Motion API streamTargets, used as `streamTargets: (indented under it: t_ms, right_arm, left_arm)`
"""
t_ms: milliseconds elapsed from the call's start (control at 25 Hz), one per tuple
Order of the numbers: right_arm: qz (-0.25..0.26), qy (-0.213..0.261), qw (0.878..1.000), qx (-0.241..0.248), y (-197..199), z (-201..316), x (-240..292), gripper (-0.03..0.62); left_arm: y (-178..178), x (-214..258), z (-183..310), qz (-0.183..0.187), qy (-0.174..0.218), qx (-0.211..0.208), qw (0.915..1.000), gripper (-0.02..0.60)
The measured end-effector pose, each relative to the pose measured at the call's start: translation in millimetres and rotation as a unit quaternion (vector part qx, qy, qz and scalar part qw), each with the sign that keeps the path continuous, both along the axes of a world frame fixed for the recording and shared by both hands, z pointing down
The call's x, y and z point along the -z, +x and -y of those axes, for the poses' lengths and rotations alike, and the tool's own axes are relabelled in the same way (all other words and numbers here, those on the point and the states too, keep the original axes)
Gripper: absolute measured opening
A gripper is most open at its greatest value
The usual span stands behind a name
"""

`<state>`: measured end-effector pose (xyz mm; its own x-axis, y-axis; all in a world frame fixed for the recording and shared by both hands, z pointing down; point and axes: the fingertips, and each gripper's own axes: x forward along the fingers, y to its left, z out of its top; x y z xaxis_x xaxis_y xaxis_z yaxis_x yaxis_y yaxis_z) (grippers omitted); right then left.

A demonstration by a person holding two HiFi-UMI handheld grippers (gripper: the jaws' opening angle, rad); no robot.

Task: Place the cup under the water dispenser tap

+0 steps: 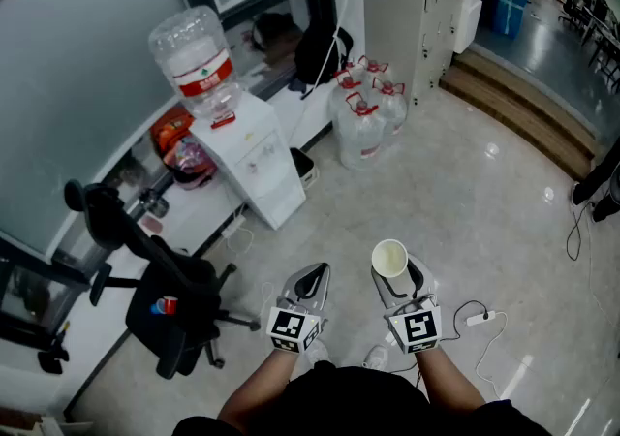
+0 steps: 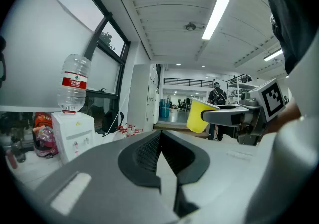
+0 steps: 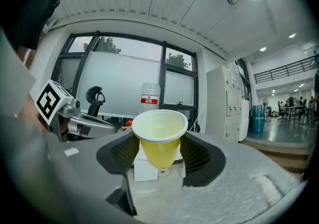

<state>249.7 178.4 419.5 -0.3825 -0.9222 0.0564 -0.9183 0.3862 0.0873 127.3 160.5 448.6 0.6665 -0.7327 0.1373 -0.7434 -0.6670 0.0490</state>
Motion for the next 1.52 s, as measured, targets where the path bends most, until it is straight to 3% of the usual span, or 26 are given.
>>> streamTargets:
  t_ms: [440, 920, 1240, 1520]
  right_arm:
    - [-0.003, 0.004, 1.0, -0.015, -27.7, 4.5, -4.3, 0.263]
    - [0.006, 0.018, 0.999, -0.042, -90.1, 10.5, 4.6, 0.268]
    - [0.003, 0.015, 0.999, -0.033, -106.6, 31.3, 4.5, 0.268]
    - [0.015, 0.012, 1.0, -0.013, -105.7, 82.7, 3.8, 0.268]
  left_arm:
    - [-46.2, -2.8, 3.2, -0.005, -0.005, 0.017, 0.9998, 0.017]
    - [-123.4, -1.5, 12.1, -0.006, 0.008, 0.003, 0.9999, 0.017]
    - [-139.7, -10.6, 25.6, -0.012, -0.005, 0.009, 0.9999, 0.017]
    - [-150.4, -17.2, 71.6, -0.005, -0.014, 0.042, 0.999, 0.017]
